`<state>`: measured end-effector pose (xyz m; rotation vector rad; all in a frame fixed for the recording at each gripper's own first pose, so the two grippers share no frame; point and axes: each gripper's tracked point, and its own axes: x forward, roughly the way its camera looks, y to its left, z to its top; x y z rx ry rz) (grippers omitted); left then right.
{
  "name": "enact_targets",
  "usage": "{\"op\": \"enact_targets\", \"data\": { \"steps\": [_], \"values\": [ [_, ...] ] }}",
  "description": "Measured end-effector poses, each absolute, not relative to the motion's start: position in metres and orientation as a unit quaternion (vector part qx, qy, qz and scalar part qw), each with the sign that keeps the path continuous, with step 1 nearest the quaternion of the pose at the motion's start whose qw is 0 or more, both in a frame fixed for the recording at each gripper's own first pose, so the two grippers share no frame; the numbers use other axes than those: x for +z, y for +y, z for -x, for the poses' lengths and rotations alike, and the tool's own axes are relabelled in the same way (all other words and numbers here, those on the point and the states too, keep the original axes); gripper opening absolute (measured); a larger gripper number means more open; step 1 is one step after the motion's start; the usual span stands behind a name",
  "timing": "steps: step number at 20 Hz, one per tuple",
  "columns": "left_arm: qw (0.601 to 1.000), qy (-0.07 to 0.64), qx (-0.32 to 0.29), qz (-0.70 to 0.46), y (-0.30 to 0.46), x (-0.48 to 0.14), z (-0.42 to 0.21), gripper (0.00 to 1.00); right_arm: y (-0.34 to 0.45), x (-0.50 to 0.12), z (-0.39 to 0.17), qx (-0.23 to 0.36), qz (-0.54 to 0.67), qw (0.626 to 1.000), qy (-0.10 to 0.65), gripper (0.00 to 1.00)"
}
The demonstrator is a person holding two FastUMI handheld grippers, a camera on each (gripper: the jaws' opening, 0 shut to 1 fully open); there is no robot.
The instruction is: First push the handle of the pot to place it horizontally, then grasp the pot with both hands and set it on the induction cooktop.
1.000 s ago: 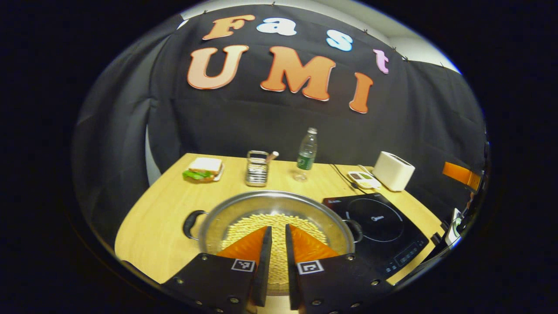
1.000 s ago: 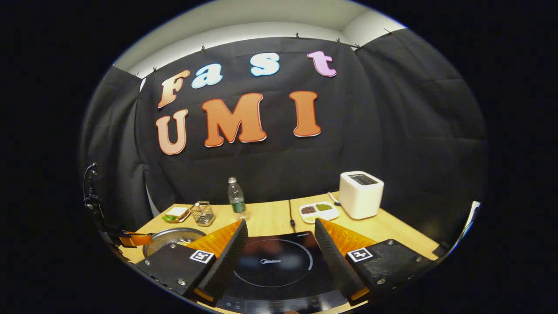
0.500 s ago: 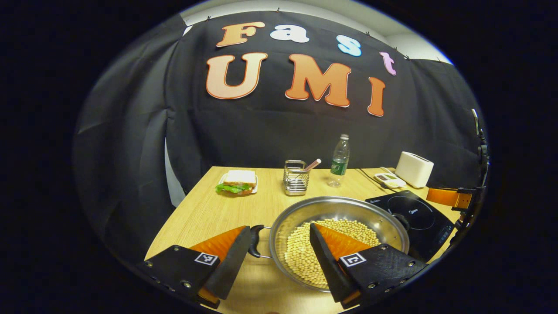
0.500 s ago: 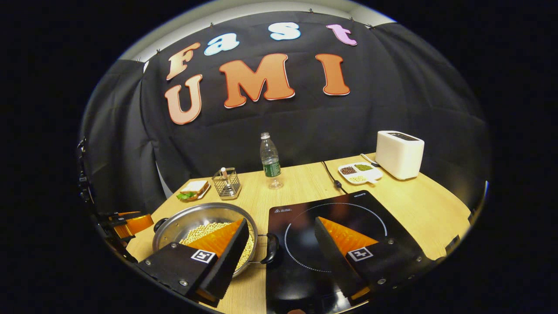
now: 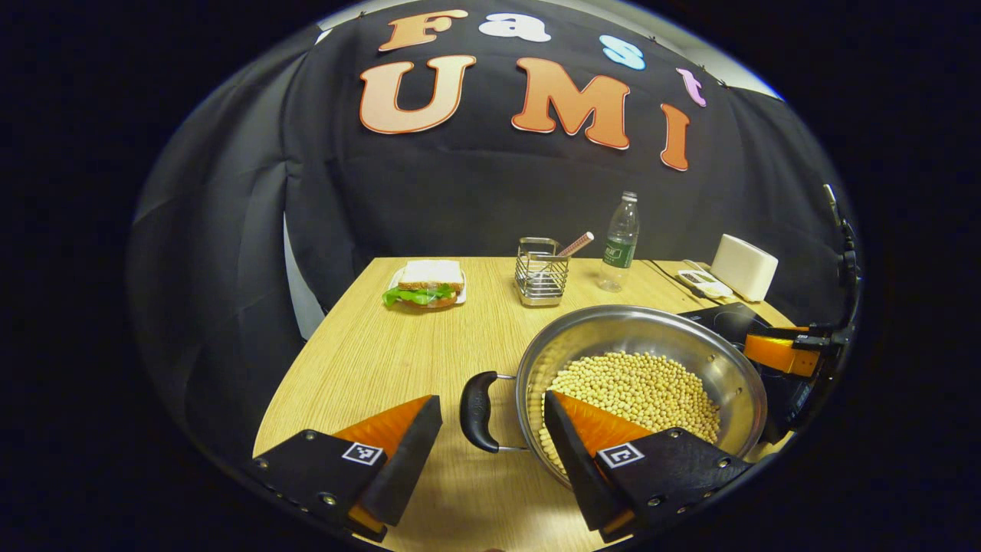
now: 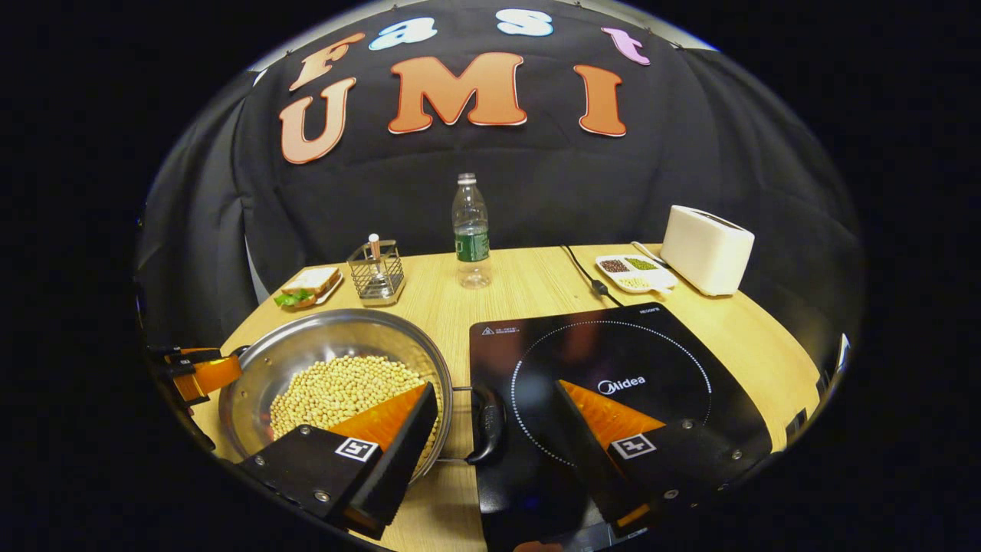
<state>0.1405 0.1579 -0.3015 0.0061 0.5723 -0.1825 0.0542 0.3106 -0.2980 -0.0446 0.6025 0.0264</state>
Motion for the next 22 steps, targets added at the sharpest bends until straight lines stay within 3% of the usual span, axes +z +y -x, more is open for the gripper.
{"op": "enact_targets", "data": {
  "steps": [10,11,12,13,14,21,22],
  "values": [
    [0.947,0.301,-0.109,0.008,0.151,-0.314,-0.139,0.89,0.329,-0.323,-0.05,0.032,0.011,0.938,0.345,0.92],
    [0.947,0.306,-0.101,0.003,0.154,-0.316,-0.14,0.83,0.328,-0.323,-0.05,0.028,0.012,0.939,0.342,0.89],
    [0.946,0.312,-0.093,0.002,0.157,-0.319,-0.139,0.71,0.328,-0.323,-0.049,0.026,0.014,0.939,0.344,0.81],
    [0.944,0.316,-0.092,0.004,0.155,-0.322,-0.141,0.65,0.328,-0.324,-0.051,0.024,0.013,0.939,0.344,0.7],
    [0.94,0.33,-0.087,0.0,0.156,-0.325,-0.136,0.58,0.328,-0.323,-0.049,0.023,0.013,0.94,0.341,0.64],
    [0.944,0.325,-0.051,0.015,0.153,-0.319,-0.131,0.45,0.33,-0.314,-0.052,0.029,-0.008,0.941,0.337,0.43],
    [0.943,0.329,-0.051,0.02,0.153,-0.32,-0.132,0.44,0.329,-0.308,-0.05,0.031,-0.007,0.941,0.337,0.47]
  ]
}}
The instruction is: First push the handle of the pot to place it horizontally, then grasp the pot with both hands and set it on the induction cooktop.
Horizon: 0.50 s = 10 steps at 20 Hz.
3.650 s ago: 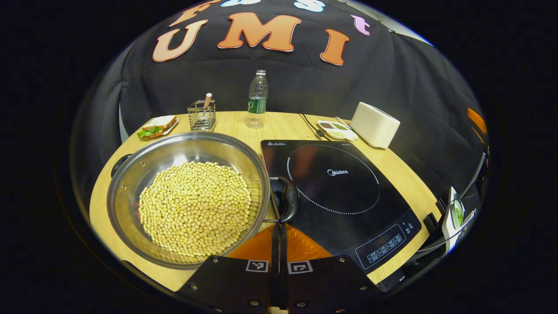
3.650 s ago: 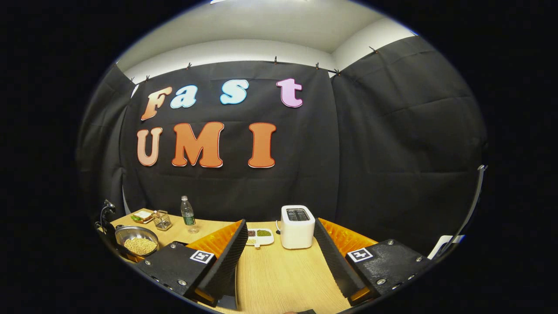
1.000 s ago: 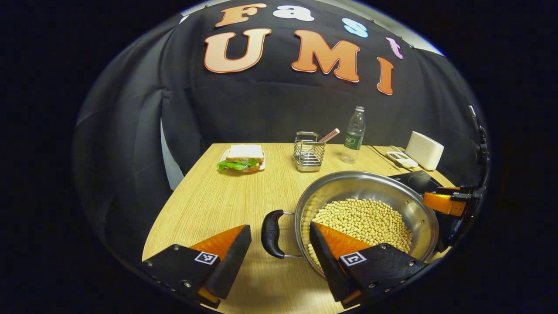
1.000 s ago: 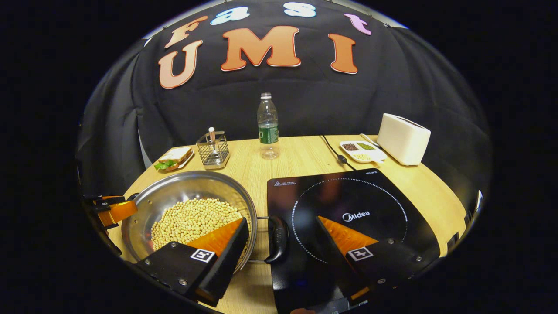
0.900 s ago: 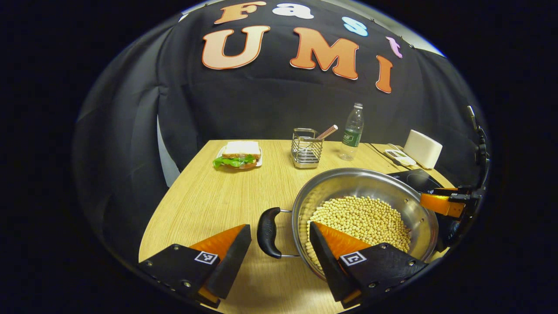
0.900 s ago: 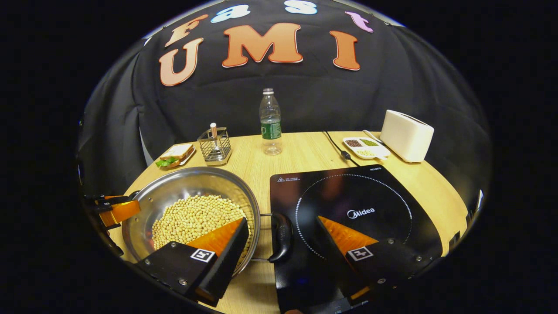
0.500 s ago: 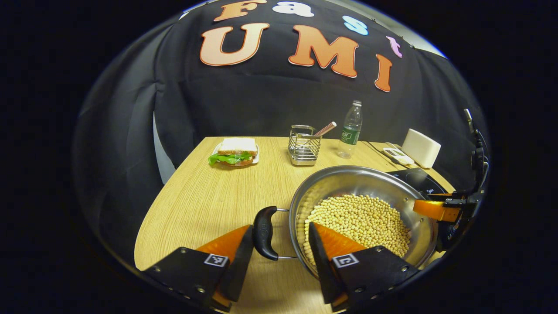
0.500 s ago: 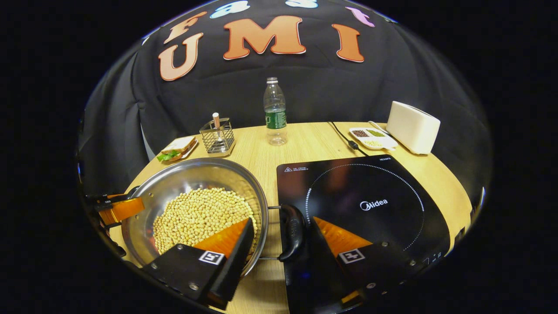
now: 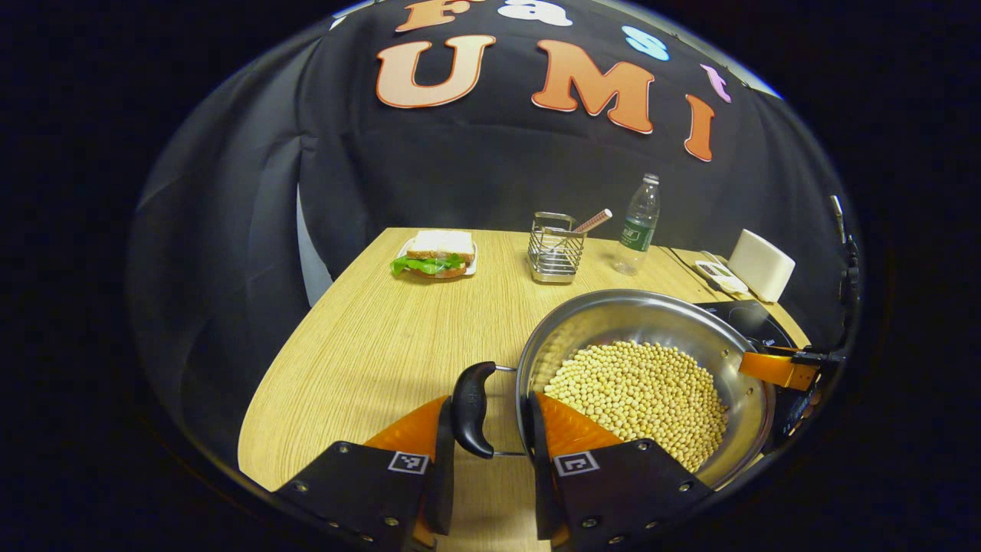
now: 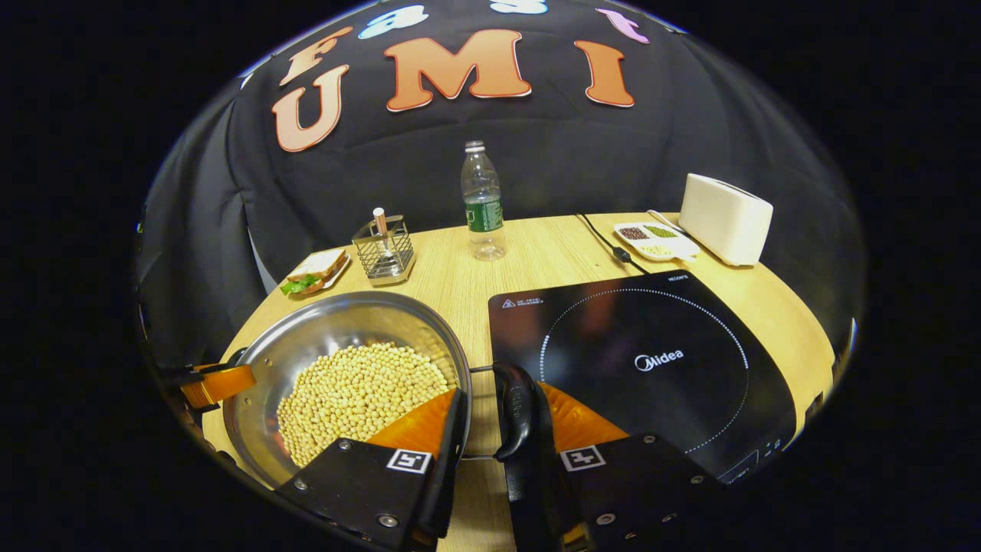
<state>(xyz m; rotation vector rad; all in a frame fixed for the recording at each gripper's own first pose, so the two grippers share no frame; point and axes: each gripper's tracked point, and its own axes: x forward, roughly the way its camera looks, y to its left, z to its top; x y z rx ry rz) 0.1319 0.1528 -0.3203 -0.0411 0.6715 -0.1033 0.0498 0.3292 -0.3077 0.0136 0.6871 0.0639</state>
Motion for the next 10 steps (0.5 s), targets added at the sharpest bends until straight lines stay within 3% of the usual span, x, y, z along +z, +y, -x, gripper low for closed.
{"op": "enact_targets", "data": {
  "steps": [8,9,10],
  "values": [
    [0.956,0.289,-0.042,0.019,0.142,-0.263,-0.112,0.43,0.316,-0.26,-0.048,0.047,-0.011,0.95,0.307,0.47],
    [0.958,0.284,-0.043,0.019,0.137,-0.256,-0.113,0.43,0.312,-0.254,-0.048,0.048,-0.011,0.952,0.302,0.42],
    [0.959,0.279,-0.044,0.02,0.132,-0.249,-0.114,0.43,0.307,-0.247,-0.048,0.048,-0.011,0.953,0.298,0.47]
  ]
}}
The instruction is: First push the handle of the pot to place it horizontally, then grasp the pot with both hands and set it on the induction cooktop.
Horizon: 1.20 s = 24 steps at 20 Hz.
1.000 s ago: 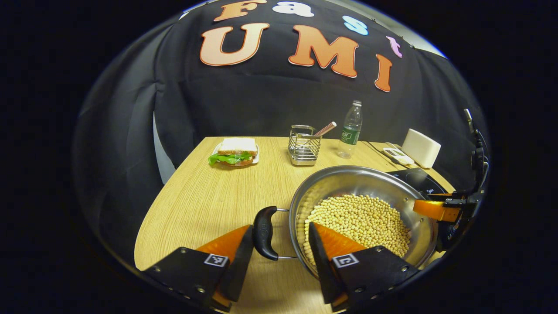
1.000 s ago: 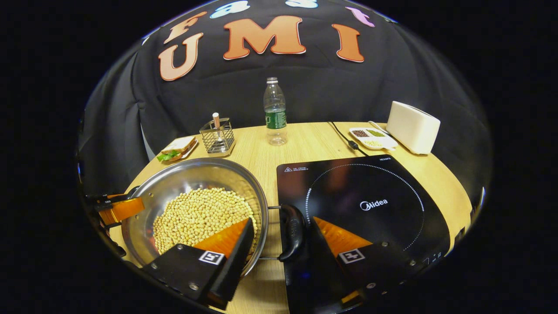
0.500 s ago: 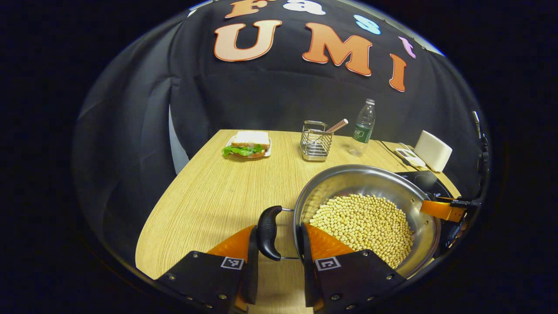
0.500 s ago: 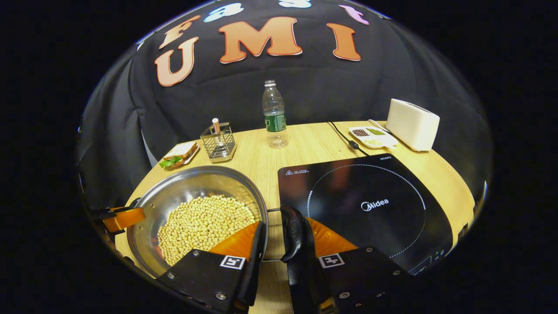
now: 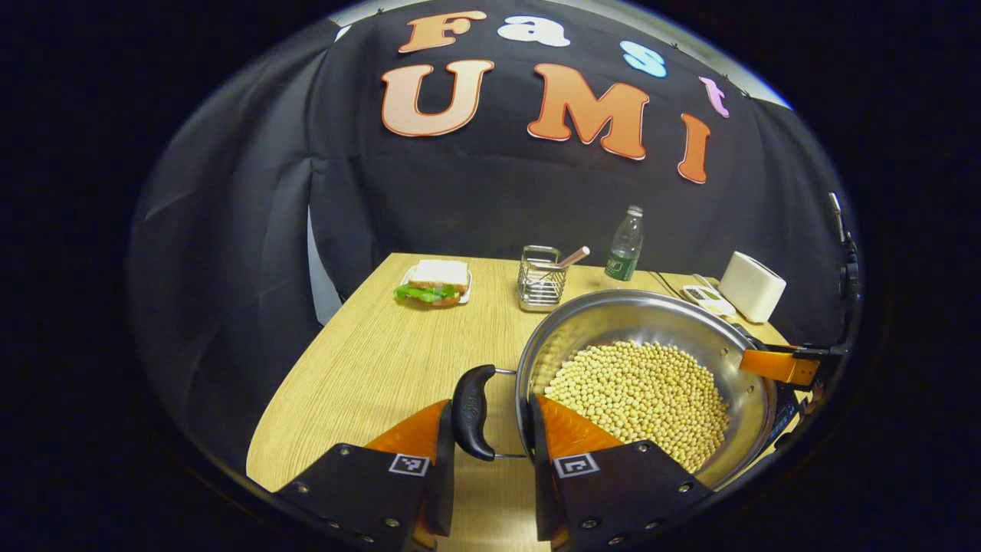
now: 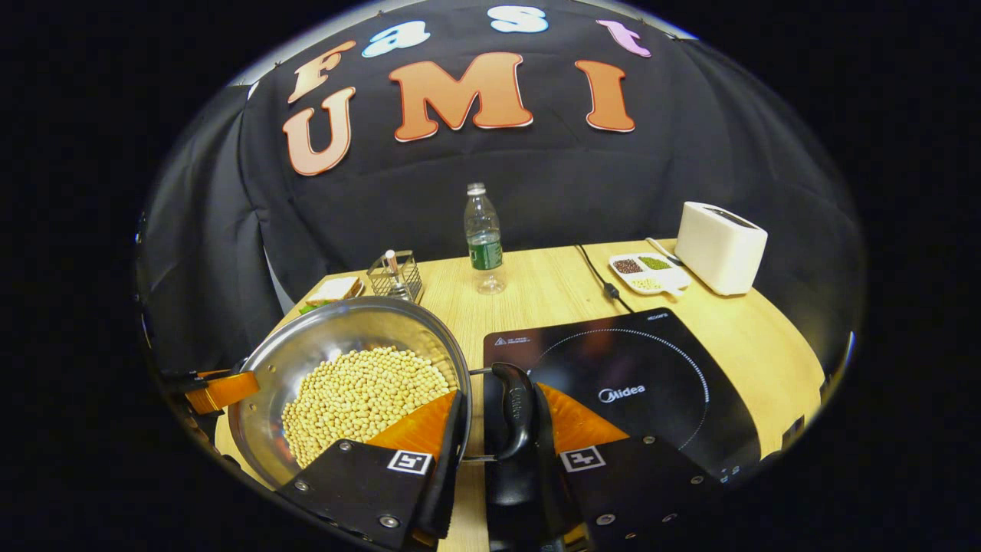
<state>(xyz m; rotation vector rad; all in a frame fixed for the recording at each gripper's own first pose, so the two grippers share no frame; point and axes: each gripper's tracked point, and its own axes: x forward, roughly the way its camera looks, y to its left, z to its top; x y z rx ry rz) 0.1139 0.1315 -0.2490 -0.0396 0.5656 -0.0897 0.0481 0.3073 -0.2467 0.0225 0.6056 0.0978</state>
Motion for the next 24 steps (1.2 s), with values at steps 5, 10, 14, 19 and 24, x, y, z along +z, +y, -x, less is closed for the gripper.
{"op": "enact_targets", "data": {
  "steps": [5,10,14,19,24],
  "values": [
    [0.962,0.267,-0.056,0.018,0.095,-0.224,-0.113,0.43,0.272,-0.224,-0.047,0.041,-0.016,0.957,0.286,0.46],
    [0.962,0.262,-0.073,0.012,0.05,-0.209,-0.113,0.43,0.228,-0.213,-0.048,0.025,-0.024,0.959,0.28,0.46],
    [0.96,0.266,-0.09,0.011,0.012,-0.205,-0.112,0.45,0.192,-0.208,-0.046,0.01,-0.024,0.961,0.276,0.46],
    [0.957,0.272,-0.104,0.01,-0.032,-0.208,-0.113,0.45,0.152,-0.21,-0.044,-0.008,-0.031,0.96,0.28,0.46],
    [0.953,0.281,-0.118,0.008,-0.066,-0.218,-0.111,0.44,0.117,-0.212,-0.042,-0.023,-0.032,0.959,0.282,0.47]
  ]
}}
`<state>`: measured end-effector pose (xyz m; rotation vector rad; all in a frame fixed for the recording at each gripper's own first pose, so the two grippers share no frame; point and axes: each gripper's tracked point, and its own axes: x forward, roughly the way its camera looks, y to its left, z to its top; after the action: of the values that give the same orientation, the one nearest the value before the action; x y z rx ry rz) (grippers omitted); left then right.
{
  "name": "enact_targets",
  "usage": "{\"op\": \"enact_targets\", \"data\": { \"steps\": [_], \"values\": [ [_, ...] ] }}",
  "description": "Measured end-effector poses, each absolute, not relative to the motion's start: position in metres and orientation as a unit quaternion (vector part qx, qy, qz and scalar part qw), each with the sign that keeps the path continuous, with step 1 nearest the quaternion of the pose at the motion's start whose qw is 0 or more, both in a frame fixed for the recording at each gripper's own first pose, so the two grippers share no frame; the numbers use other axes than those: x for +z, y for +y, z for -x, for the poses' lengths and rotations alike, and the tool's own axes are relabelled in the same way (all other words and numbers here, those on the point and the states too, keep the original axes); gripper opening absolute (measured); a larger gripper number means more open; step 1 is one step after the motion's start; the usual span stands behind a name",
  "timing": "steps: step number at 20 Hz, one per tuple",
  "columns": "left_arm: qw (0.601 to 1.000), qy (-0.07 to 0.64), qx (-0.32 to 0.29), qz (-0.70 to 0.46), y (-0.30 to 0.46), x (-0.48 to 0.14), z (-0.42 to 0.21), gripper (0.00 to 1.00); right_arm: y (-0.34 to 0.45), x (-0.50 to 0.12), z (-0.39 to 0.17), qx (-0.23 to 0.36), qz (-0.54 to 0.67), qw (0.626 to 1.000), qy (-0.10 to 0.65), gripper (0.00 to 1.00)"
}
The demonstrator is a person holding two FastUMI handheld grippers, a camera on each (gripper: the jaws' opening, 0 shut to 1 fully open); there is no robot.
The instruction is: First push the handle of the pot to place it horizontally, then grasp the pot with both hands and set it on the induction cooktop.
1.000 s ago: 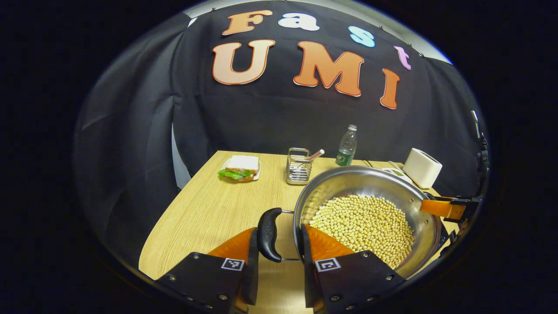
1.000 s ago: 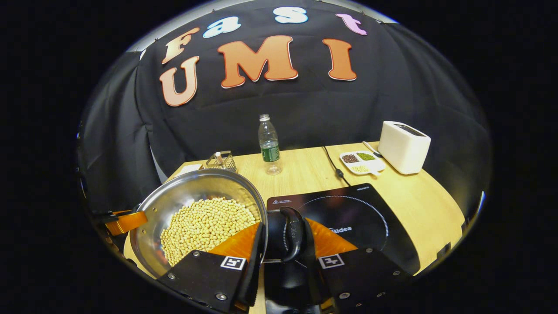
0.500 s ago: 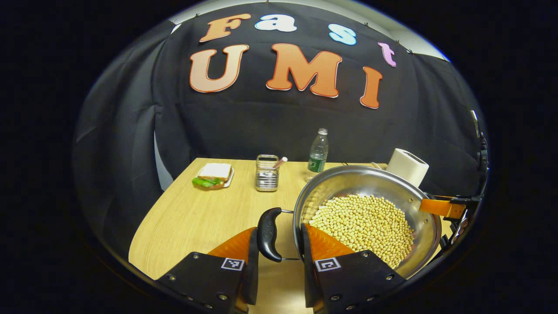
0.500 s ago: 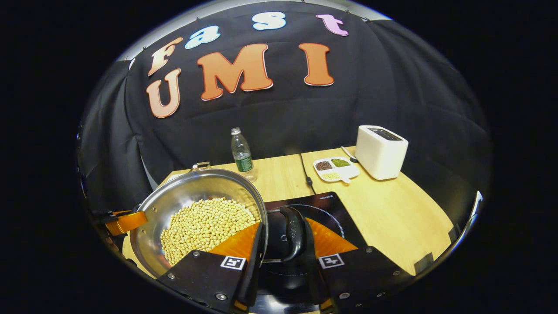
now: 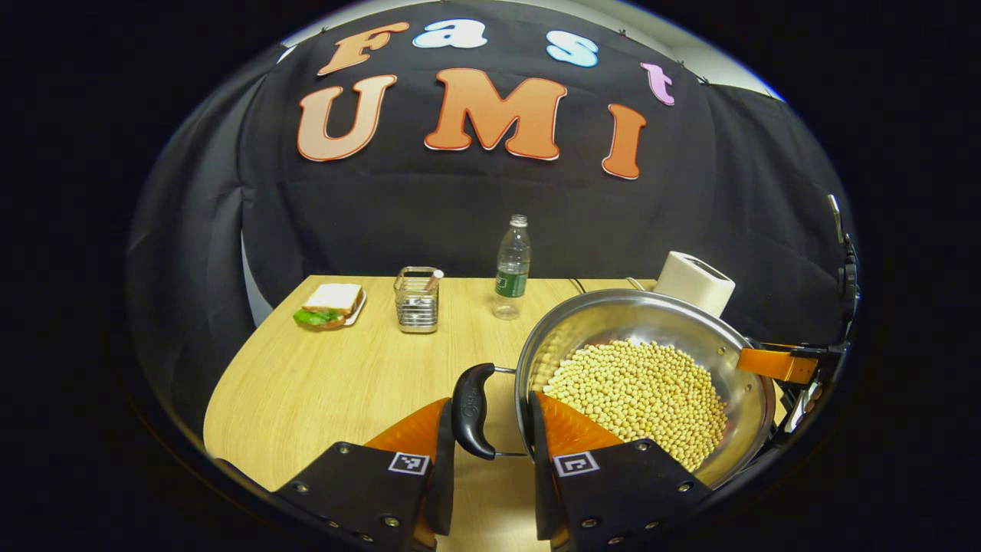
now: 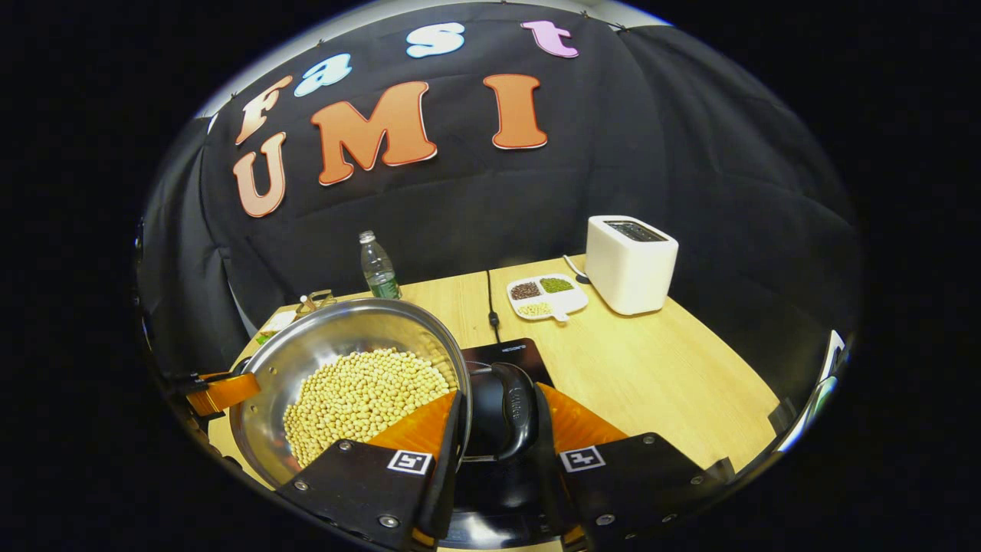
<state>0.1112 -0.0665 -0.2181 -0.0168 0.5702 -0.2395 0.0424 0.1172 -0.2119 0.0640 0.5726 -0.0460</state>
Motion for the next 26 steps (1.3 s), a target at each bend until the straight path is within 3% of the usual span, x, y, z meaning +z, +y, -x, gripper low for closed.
{"op": "enact_targets", "data": {
  "steps": [13,26],
  "values": [
    [0.939,0.31,-0.147,0.0,-0.144,-0.249,-0.115,0.43,0.048,-0.237,-0.048,-0.052,-0.044,0.949,0.308,0.47],
    [0.936,0.324,-0.136,-0.002,-0.149,-0.263,-0.114,0.44,0.044,-0.258,-0.048,-0.048,-0.055,0.94,0.334,0.48]
  ]
}}
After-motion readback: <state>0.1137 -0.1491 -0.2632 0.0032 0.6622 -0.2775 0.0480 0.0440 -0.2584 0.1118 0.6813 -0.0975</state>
